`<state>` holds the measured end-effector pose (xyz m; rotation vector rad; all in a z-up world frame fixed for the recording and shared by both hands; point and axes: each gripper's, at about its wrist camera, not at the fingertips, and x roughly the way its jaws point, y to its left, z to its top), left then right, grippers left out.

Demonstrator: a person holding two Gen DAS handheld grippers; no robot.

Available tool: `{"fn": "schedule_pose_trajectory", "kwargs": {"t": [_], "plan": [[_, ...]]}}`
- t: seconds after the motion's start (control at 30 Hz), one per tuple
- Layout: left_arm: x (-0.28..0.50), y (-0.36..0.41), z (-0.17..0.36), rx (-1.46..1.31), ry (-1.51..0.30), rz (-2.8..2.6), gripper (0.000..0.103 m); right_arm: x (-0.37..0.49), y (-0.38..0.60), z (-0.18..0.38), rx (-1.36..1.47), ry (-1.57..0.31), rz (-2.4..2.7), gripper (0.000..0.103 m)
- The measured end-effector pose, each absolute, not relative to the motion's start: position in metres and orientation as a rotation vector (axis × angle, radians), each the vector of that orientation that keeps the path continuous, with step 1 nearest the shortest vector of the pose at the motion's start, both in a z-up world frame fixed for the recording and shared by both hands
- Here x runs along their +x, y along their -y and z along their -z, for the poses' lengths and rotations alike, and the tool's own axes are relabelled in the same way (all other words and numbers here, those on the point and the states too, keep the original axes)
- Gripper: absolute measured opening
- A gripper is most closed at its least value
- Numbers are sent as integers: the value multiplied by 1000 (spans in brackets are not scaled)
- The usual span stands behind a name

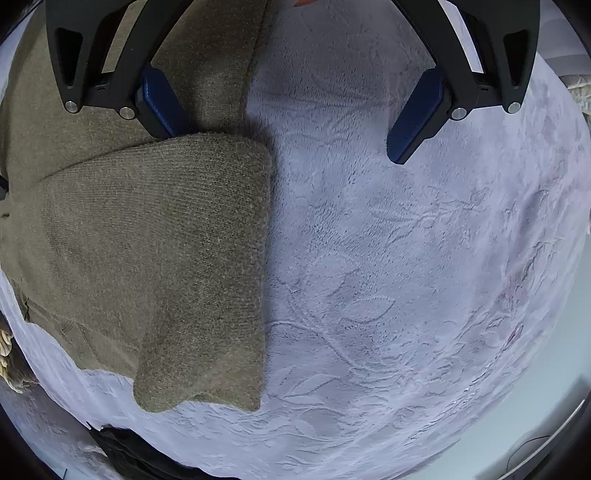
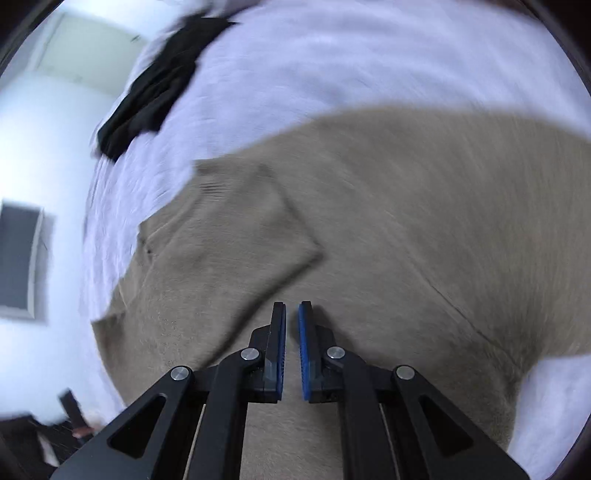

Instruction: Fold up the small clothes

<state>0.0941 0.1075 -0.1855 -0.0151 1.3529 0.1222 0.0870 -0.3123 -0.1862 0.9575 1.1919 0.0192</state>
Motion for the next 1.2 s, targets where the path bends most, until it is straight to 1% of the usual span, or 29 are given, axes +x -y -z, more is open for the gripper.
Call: {"fn": "schedule_pose_trajectory", "kwargs": {"t": [0.03,0.07,0.1,0.13,0.17,0.2,0.3,0.33,0.37,0.43,0.5,0.57,0.63,0.77,0.87,0.97,1.07,1.1,1.13,1.2], "plan": [[94,-106,186,-13,-1352,-123,102,81,318,189,1012,-1180,-31,9],[95,-104,187,-11,-1351,-125,102,76,319,188,1031,-1173,-40,12],[95,-103,187,-10,-1351,-129,102,74,317,186,1044,-1161,-56,28],[94,-102,188,-9,-1351,-132,102,74,313,183,1067,-1136,-93,55],[95,-100,188,-9,-1351,-137,102,73,310,179,1078,-1120,-115,66],[96,-99,188,-9,-1351,-142,102,78,304,177,1085,-1105,-144,72],[97,-92,188,-5,-1350,-152,102,103,282,185,1085,-1148,-158,72],[98,-91,188,-3,-1349,-154,102,111,278,193,1096,-1179,-129,70],[98,-90,188,-1,-1348,-155,102,119,275,196,1103,-1183,-111,66],[97,-91,188,-3,-1345,-155,102,123,279,189,1098,-1183,-88,7],[96,-91,184,1,-1339,-153,102,120,282,173,1074,-1134,-122,7],[94,-93,182,6,-1334,-150,102,110,288,150,954,-1096,-128,7],[94,-93,184,2,-1333,-147,102,98,298,146,902,-1090,-89,7],[93,-93,184,4,-1342,-132,102,82,323,185,956,-1164,-35,7],[88,-101,174,-8,-1357,-103,102,80,323,192,988,-1169,-44,9],[80,-117,155,-55,-1352,-66,102,69,326,185,976,-1188,-43,16],[83,-135,139,-176,-1335,-12,102,63,324,177,957,-1192,-65,27],[90,-139,137,-226,-1329,21,102,60,323,176,958,-1195,-75,37],[97,-141,137,-263,-1324,48,102,56,322,174,957,-1198,-86,44],[116,-139,146,-331,-1335,102,101,58,314,173,950,-1210,-102,44]]}}
